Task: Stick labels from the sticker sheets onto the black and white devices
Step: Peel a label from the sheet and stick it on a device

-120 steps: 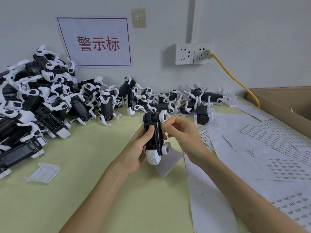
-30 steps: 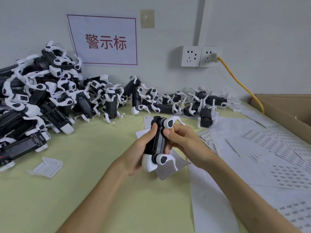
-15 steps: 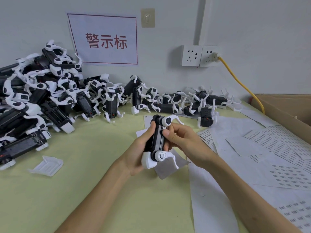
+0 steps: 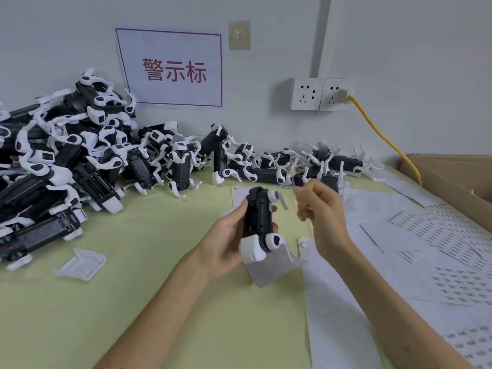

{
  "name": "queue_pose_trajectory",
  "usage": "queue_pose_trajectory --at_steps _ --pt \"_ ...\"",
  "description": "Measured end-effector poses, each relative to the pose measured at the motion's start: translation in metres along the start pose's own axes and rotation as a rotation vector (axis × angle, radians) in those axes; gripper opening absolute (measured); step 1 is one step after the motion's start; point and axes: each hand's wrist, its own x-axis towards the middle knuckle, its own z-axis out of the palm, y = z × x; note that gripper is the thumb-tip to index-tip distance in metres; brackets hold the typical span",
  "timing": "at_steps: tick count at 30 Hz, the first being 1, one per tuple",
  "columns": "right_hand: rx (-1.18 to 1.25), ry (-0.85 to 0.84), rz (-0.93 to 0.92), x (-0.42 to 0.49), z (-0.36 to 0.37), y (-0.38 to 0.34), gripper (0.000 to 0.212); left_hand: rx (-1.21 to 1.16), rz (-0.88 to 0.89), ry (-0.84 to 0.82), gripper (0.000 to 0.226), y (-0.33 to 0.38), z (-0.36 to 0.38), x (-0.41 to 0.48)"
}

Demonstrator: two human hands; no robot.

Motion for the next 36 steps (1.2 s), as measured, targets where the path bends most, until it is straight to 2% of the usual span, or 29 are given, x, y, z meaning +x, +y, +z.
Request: queue_pose_trajectory --at_steps 2,3,4,7,9,11,14,16,19,21,23,25,27,29,30,32,36 --pt "-0.027 0.089 -0.020 0.005 -0.007 -0.001 0.020 0.041 -0.068 -0.044 0.048 -0.002 -0.002 -0.002" --pt "-0.032 0.059 0.006 0.007 -0.010 -0.001 0.012 0.090 -0.106 -0.051 0.046 -0.001 -0.001 -0.003" --pt "-0.035 -0.028 0.055 0.008 -0.012 -0.001 0.015 0.154 -0.135 -0.041 0.045 -0.002 -0.002 -0.003" --pt "-0.132 -0.408 0.165 0.007 -0.012 -0.002 0.048 0.294 -0.175 -0.015 0.050 -0.004 -0.003 -0.001" --pt "-0.200 -0.599 0.200 0.001 -0.008 0.000 0.050 0.232 -0.174 -0.003 0.037 -0.004 -0.005 0.000" --pt "-0.188 -0.701 0.270 -0.001 -0.007 -0.002 0.048 0.161 -0.155 0.013 0.024 -0.003 -0.013 -0.001" --pt "-0.143 -0.795 0.286 0.001 -0.016 -0.008 0.048 0.250 -0.057 0.105 0.029 -0.001 -0.019 -0.004" --pt "-0.165 -0.783 0.278 0.004 -0.023 -0.010 0.049 0.287 -0.077 0.037 0.024 -0.003 -0.011 -0.004" --pt "-0.121 -0.641 0.384 0.010 -0.033 -0.010 0.054 0.246 -0.055 0.080 0.021 -0.003 -0.005 0.001" --pt "-0.091 -0.504 0.435 0.014 -0.038 -0.011 0.053 0.078 -0.068 0.023 0.035 0.003 -0.006 0.003" --pt "-0.005 -0.305 0.497 0.018 -0.043 -0.010 0.043 0.022 -0.028 0.063 0.043 0.010 -0.011 0.005" --pt "0.212 -0.026 0.564 0.023 -0.050 -0.010 0.039 -0.002 0.028 0.117 0.046 0.013 -0.021 0.007" --pt "0.548 0.277 0.492 0.029 -0.065 -0.013 0.046 0.009 0.056 0.160 0.041 0.014 -0.029 0.008" --pt "0.866 0.483 0.251 0.032 -0.092 -0.017 0.056 0.053 0.047 0.187 0.037 0.012 -0.032 0.009" --pt "0.943 0.549 0.138 0.031 -0.107 -0.020 0.061 0.081 0.044 0.195 0.037 0.011 -0.031 0.010" --pt "0.894 0.647 0.075 0.028 -0.129 -0.022 0.065 0.123 0.031 0.198 0.037 0.008 -0.029 0.012" --pt "0.599 0.764 0.366 0.025 -0.124 -0.006 0.042 0.189 0.023 0.181 0.040 0.005 -0.025 0.013"
